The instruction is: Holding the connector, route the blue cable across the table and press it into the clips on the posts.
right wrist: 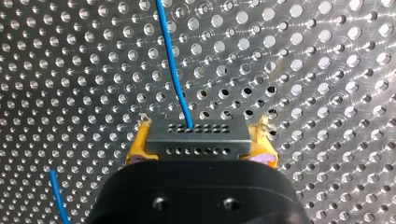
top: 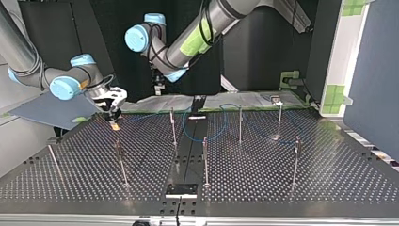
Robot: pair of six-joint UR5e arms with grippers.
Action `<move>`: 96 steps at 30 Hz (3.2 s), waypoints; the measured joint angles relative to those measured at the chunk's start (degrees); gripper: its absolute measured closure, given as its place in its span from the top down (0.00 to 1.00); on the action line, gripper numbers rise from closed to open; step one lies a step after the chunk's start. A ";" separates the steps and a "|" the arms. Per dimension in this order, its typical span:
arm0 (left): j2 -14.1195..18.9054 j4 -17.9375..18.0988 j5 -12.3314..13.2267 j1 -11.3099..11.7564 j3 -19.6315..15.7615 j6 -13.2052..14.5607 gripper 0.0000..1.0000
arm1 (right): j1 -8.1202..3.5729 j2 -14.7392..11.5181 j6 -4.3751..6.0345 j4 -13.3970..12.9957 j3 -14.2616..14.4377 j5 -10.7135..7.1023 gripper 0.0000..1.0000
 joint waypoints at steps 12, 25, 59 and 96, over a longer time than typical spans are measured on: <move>-4.93 0.22 -2.76 -0.44 5.65 0.08 1.00 | -0.09 0.12 0.11 -0.08 0.00 -0.02 0.00; -5.19 3.51 -6.27 -0.53 11.82 0.34 1.00 | -0.09 0.16 0.15 -0.09 -0.01 -0.01 0.00; -13.51 1.76 -6.42 3.80 28.31 -0.69 1.00 | -0.09 0.18 0.18 -0.02 -0.03 -0.89 0.00; -13.21 -2.75 -8.04 2.86 30.98 -1.49 0.00 | -0.27 -0.11 0.06 0.59 -0.28 -0.91 0.00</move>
